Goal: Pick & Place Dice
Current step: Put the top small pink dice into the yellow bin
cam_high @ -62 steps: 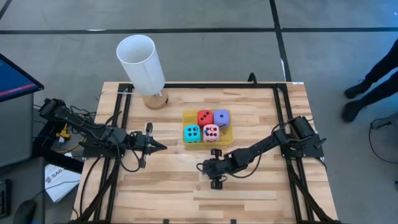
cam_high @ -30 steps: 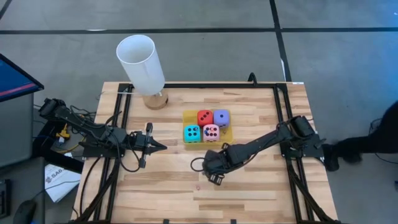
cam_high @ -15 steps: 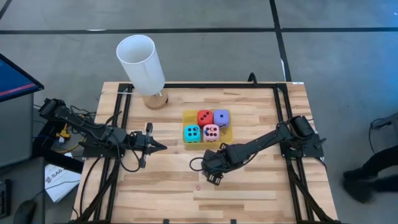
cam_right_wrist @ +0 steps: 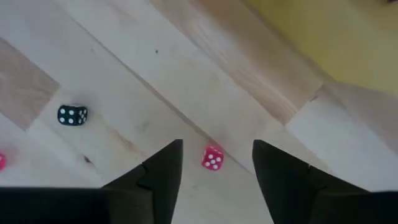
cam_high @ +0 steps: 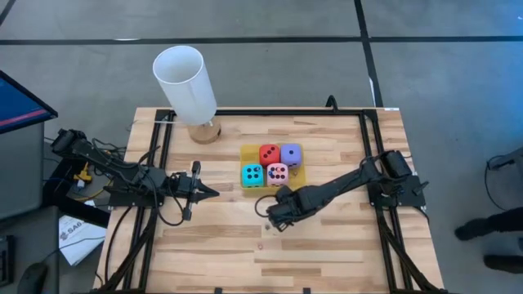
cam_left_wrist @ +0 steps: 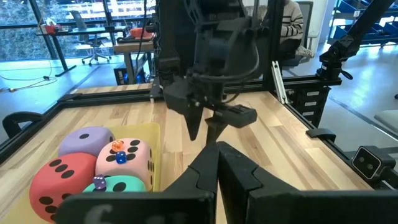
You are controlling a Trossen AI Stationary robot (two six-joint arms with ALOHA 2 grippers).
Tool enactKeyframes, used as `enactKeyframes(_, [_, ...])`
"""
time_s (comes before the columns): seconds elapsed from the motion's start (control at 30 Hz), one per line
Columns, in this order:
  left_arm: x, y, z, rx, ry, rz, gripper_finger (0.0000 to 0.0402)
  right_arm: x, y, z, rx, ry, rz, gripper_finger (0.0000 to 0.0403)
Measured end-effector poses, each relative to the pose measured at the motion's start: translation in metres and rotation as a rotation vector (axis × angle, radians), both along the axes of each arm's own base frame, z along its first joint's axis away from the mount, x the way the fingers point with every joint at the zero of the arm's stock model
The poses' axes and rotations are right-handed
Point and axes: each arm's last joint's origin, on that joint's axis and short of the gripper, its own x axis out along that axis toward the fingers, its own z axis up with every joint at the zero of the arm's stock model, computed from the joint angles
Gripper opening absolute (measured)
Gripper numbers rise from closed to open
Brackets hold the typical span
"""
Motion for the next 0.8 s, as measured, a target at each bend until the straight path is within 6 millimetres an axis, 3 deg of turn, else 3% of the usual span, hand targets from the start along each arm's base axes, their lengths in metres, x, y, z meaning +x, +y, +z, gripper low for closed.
enactKeyframes(0.8, [0.0,0.0,0.0,0.0,0.0,0.0,0.0,-0.014,0.006,-0.035,0.053,-0.022,-0.059,0.0165])
